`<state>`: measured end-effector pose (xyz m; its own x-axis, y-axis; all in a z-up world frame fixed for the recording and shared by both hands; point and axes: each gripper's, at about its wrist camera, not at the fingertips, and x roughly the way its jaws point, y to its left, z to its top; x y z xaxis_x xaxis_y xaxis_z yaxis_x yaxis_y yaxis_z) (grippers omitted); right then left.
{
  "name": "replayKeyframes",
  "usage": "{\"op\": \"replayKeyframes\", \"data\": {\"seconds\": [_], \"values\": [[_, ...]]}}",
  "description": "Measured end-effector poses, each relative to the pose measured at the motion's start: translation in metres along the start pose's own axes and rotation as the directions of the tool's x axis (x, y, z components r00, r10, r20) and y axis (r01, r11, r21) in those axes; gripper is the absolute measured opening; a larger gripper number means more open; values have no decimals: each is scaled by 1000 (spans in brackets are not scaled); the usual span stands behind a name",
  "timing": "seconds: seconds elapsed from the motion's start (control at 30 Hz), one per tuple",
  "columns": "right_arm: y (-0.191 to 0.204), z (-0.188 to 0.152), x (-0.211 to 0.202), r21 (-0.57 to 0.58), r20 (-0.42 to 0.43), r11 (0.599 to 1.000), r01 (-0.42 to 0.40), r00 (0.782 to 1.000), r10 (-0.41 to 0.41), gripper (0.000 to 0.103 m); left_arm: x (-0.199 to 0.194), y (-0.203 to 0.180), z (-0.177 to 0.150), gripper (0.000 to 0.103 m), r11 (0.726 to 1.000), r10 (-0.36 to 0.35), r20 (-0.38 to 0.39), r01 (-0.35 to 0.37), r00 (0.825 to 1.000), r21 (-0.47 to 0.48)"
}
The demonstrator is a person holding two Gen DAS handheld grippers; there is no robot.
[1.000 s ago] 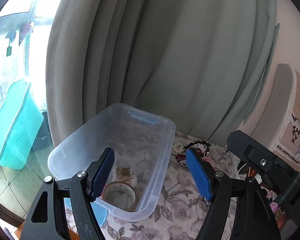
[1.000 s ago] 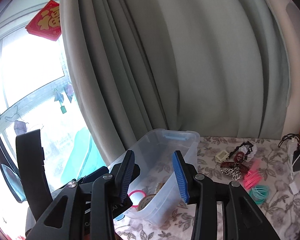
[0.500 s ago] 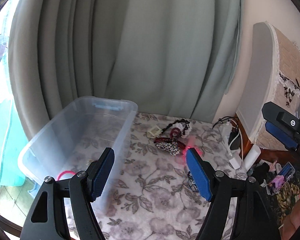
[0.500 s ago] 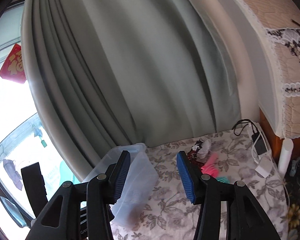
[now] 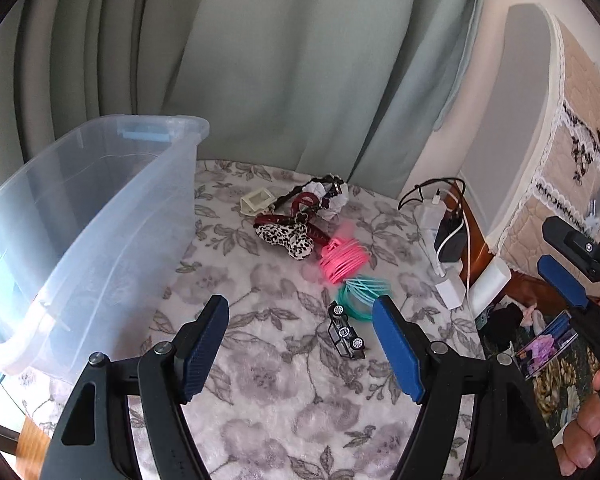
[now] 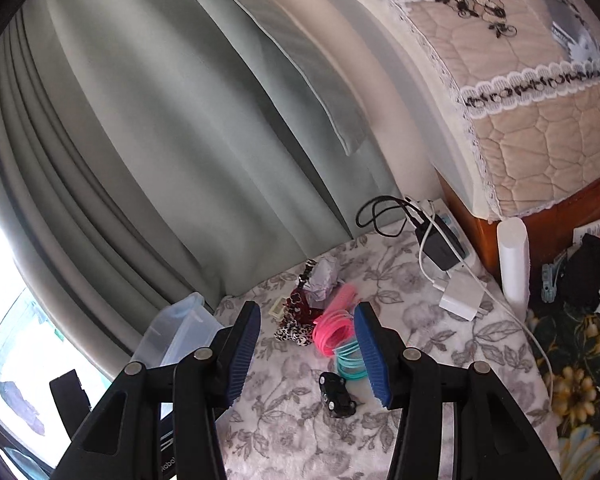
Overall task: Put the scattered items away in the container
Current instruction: 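Move both tools back toward the toy car and hair ties on the tablecloth, then grasp the black toy car with the left tool while the right tool grasps the pink and teal hair ties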
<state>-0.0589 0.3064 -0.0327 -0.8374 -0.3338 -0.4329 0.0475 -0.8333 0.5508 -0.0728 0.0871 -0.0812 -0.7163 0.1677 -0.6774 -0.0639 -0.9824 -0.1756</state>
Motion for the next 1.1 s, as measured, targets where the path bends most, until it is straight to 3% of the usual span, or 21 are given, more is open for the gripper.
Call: {"op": "replayKeyframes", "data": {"seconds": [0.4, 0.7, 0.9, 0.93, 0.97, 1.1], "values": [[-54, -21, 56, 71, -131, 995, 70, 990, -60, 52, 71, -42, -23, 75, 982, 77, -122, -54, 990, 180], [-79, -35, 91, 88, -209, 991, 101, 975, -80, 52, 124, -57, -40, 74, 972, 81, -219, -29, 972, 233], [-80, -47, 115, 65, -273, 992, 105, 958, -84, 52, 138, -50, -42, 50, 980, 36, -254, 16, 967, 200], [-80, -48, 119, 61, -281, 993, 105, 956, -84, 52, 139, -50, -41, 44, 978, 33, -250, 20, 968, 205], [-79, -50, 122, 57, -288, 993, 105, 954, -84, 52, 138, -51, -40, 31, 976, 34, -243, 20, 969, 215], [-76, -54, 138, 41, -316, 994, 101, 945, -83, 52, 138, -40, -32, 29, 977, 64, -225, -15, 972, 212]]}}
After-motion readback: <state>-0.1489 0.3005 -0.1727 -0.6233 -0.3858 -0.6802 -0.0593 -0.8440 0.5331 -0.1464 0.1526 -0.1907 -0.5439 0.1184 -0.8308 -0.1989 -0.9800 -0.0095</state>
